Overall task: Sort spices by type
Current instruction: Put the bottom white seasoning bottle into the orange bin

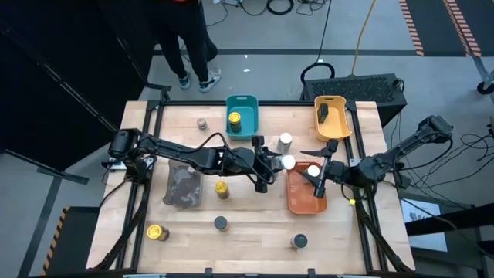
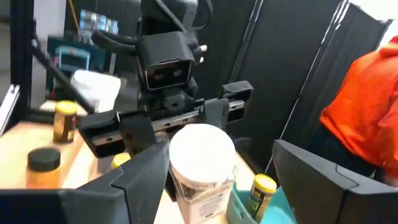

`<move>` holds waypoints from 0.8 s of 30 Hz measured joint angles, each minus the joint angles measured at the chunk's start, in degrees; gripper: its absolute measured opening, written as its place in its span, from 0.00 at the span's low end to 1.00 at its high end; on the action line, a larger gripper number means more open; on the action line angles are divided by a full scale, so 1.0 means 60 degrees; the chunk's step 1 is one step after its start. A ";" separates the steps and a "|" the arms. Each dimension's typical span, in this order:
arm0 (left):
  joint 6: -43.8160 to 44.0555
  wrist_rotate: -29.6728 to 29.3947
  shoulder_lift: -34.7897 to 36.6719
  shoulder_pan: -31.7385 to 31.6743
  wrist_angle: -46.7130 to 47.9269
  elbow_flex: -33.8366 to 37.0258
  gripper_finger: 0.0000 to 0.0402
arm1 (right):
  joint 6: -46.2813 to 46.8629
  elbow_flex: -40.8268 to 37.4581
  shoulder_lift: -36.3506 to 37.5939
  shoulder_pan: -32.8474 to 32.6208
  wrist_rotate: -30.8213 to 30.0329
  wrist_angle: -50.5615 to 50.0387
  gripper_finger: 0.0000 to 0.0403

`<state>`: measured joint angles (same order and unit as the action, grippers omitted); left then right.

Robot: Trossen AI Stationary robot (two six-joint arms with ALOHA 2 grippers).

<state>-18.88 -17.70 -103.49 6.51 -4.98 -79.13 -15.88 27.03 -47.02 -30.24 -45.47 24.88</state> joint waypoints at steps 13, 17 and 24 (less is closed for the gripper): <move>-0.0401 -0.0104 -0.0002 0.0142 -0.0440 0.0000 0.51 | 0.2038 0.2841 -0.1488 0.0163 0.0132 -0.4156 0.74; -0.0500 -0.0104 -0.0002 0.0297 -0.0675 0.0000 0.51 | 0.2036 0.2975 -0.1728 0.0302 0.0127 -0.4185 0.74; -0.0509 -0.0089 -0.0002 0.0449 -0.0961 -0.0007 0.51 | 0.1976 0.2975 -0.1805 0.0413 0.0305 -0.4189 0.74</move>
<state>-21.94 -18.24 -103.50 9.20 -10.75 -79.18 -4.02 44.88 -57.84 -27.76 -43.64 -0.25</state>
